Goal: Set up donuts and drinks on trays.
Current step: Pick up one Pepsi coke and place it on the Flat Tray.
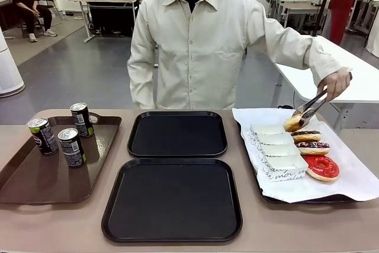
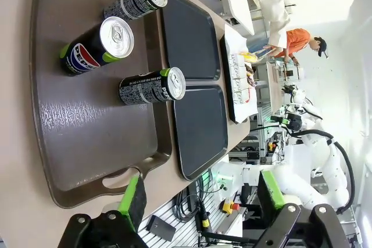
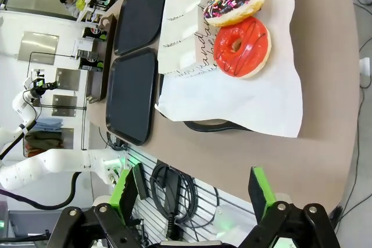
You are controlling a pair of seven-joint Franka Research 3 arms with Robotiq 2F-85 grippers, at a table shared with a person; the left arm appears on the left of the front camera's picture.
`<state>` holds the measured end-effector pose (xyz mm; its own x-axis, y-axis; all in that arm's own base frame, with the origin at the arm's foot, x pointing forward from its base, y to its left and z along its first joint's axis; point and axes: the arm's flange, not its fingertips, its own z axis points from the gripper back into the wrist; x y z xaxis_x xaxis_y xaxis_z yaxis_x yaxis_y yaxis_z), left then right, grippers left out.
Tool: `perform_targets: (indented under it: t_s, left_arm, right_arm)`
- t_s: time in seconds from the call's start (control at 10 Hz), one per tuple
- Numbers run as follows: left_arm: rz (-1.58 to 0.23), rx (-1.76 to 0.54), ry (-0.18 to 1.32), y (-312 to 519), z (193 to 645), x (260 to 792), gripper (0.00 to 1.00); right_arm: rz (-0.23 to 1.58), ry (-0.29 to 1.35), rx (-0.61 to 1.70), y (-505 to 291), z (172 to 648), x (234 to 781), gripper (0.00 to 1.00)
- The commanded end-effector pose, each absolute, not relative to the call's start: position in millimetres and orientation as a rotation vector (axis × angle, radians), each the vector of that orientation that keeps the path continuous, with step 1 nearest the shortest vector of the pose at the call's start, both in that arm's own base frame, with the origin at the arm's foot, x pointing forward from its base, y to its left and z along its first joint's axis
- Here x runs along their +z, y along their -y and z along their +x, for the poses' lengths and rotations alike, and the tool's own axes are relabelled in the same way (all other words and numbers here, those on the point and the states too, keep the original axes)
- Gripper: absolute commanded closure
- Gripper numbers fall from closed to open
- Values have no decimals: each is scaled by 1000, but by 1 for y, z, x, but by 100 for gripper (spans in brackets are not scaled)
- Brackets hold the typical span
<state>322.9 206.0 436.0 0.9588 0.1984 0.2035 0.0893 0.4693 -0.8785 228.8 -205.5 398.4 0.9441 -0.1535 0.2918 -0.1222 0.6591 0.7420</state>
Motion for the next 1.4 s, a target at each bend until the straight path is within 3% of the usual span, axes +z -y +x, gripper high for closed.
perform_targets:
  t_s: [0.0, 1.1, 1.3]
  left_arm:
    - [-1103, 73, 307, -205, 321, 437, 0]
    - [-1087, 67, 294, -206, 323, 436, 0]
    - [-863, -91, 305, -160, 321, 500, 0]
  right_arm:
    - [874, 364, -13, 207, 230, 397, 0]
    - [874, 364, -13, 207, 230, 397, 0]
    - [874, 364, -13, 207, 230, 397, 0]
